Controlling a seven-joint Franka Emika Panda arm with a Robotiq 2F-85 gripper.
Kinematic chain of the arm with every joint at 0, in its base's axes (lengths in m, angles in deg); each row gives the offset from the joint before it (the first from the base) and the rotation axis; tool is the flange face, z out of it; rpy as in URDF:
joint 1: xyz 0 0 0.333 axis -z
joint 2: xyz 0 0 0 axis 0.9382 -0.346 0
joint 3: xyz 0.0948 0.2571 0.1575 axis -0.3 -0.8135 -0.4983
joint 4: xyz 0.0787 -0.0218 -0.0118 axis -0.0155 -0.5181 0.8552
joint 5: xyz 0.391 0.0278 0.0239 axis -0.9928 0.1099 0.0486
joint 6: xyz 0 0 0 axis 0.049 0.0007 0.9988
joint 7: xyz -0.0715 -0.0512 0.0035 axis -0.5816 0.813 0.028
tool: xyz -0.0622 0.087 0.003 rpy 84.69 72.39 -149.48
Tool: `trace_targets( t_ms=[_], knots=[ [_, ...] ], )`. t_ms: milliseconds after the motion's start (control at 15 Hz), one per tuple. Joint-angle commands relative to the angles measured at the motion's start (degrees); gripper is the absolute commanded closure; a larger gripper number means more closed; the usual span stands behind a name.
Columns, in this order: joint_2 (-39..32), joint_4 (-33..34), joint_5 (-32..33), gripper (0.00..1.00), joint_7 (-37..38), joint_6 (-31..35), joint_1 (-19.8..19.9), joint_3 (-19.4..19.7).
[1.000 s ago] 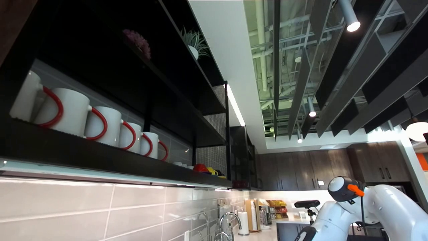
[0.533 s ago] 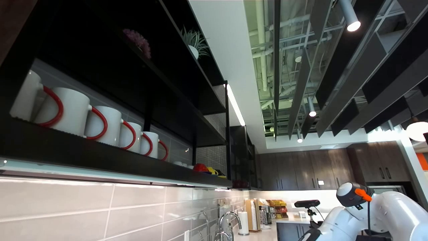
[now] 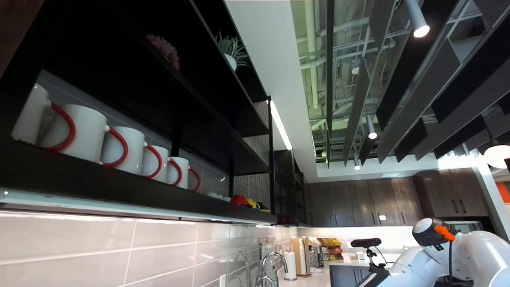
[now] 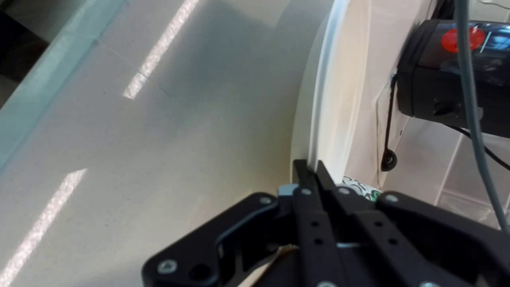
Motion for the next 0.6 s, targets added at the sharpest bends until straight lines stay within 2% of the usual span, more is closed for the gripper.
trace_targets(
  t_ms=[0, 333, 533],
  knots=[
    [0.85, -3.38, -0.09, 0.99, -0.96, -1.24, 5.29, -4.18],
    [3.75, -7.75, -0.67, 0.99, 1.97, -0.15, 10.28, -8.93],
    [8.24, -12.28, -1.42, 0.99, 5.82, 5.22, 14.98, -12.49]
  ],
)
